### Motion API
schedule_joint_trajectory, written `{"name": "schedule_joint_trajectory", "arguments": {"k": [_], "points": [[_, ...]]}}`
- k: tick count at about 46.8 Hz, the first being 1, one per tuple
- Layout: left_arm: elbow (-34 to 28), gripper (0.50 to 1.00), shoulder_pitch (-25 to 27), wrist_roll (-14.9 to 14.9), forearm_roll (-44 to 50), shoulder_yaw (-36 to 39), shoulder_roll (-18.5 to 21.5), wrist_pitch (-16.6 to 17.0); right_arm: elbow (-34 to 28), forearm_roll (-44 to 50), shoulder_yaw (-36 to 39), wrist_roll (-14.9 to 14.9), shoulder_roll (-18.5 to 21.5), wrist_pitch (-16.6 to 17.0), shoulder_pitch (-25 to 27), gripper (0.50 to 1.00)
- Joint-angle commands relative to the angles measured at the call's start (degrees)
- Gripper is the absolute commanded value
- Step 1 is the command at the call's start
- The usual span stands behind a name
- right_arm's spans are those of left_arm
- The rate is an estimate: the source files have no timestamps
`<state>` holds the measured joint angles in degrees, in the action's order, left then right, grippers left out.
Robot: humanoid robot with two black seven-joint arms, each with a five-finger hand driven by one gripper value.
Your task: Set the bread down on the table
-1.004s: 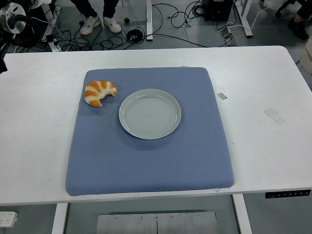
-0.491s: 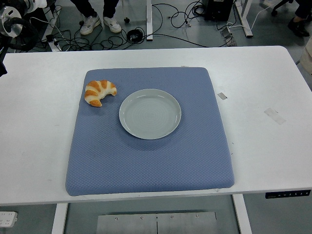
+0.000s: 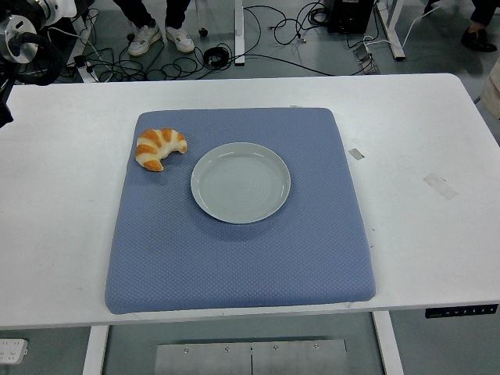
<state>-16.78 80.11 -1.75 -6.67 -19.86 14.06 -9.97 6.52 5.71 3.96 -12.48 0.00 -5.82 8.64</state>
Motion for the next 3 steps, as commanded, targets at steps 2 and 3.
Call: {"name": "schedule_joint_trajectory", "arguments": {"k": [2, 3], "points": [[-0.01, 0.942, -0.13, 0.00, -0.01, 0.00, 0.00, 0.04, -0.10, 0.00, 0.09, 0.00, 0.00, 0.02, 0.42, 1.000], [-0.01, 0.942, -0.13, 0.00, -0.01, 0.00, 0.00, 0.04, -0.10, 0.00, 0.17, 0.00, 0.00, 0.02, 0.42, 1.000]]}}
